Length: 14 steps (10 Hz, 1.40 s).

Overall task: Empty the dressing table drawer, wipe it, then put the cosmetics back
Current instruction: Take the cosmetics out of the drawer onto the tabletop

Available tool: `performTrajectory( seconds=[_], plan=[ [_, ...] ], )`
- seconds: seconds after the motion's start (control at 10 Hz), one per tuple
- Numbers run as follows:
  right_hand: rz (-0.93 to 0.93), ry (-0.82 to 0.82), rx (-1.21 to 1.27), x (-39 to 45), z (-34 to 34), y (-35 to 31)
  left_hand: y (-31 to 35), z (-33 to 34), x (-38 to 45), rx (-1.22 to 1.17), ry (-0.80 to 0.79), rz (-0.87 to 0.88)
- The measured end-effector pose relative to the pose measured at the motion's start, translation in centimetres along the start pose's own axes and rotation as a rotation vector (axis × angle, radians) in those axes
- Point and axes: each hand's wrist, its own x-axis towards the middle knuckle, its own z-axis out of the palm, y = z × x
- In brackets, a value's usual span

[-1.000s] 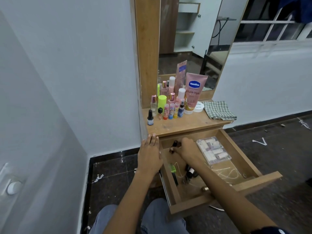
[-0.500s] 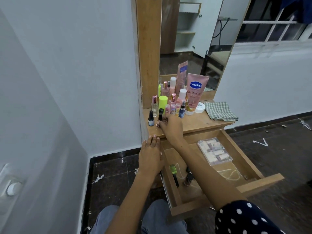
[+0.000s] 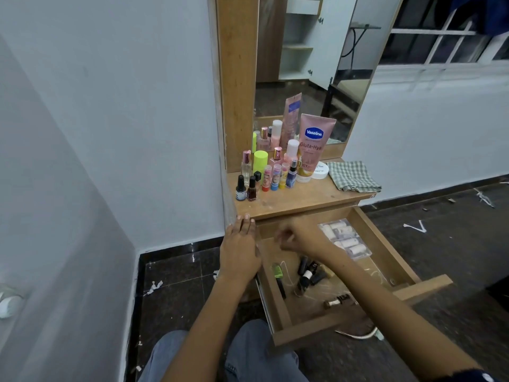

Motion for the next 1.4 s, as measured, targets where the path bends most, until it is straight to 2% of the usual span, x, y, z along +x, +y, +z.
performTrajectory(
  seconds=[0.1, 0.2, 0.4, 0.5, 0.7, 0.8, 0.9, 1.0, 1.1, 1.2, 1.3, 1.4],
  plan=[
    [-0.066, -0.235, -0.216, -1.7, 2.3, 0.7, 0.0, 0.0, -0.1, 0.005, 0.003, 0.005],
    [-0.150, -0.285, -0.226, -1.8, 3.6, 0.4, 0.1, -0.1, -0.2, 0.014, -0.007, 0.002],
    [-0.219, -0.279, -0.352, -0.9, 3.4, 1.1, 0.1, -0.3, 0.0, 0.037, -0.028, -0.001],
    [-0.203, -0.200, -0.499, -0.7, 3.0, 2.1, 0.1, -0.3, 0.0, 0.039, -0.028, -0.004],
    [-0.313, -0.288, -0.606, -0.4, 3.9, 2.8, 0.1, -0.5, 0.0, 0.063, -0.044, -0.006],
    [-0.245, -0.232, -0.564, 0.0, 3.9, 3.6, 0.1, -0.5, 0.0, 0.063, -0.041, -0.006],
    [-0.109, -0.097, -0.141, -0.5, 2.4, 4.2, 0.1, -0.5, 0.0, 0.057, -0.040, -0.003],
    [-0.057, 0.110, 0.456, -1.2, -0.3, 2.4, 0.1, -0.4, 0.0, 0.047, -0.033, -0.002],
    [-0.004, 0.375, 0.629, 0.3, -1.6, 0.0, 0.2, -0.4, -0.1, 0.032, -0.032, -0.015],
    [0.099, 0.551, 0.566, 2.8, -1.1, -1.8, 0.3, -0.6, -0.1, 0.024, -0.024, -0.023],
    [0.187, 0.619, 0.447, 4.6, -0.1, -2.7, 0.3, -0.6, -0.1, 0.022, -0.021, -0.021],
    [0.252, 0.660, 0.447, 5.8, 0.1, -3.4, 0.3, -0.6, -0.1, 0.028, -0.027, -0.014]
  ],
)
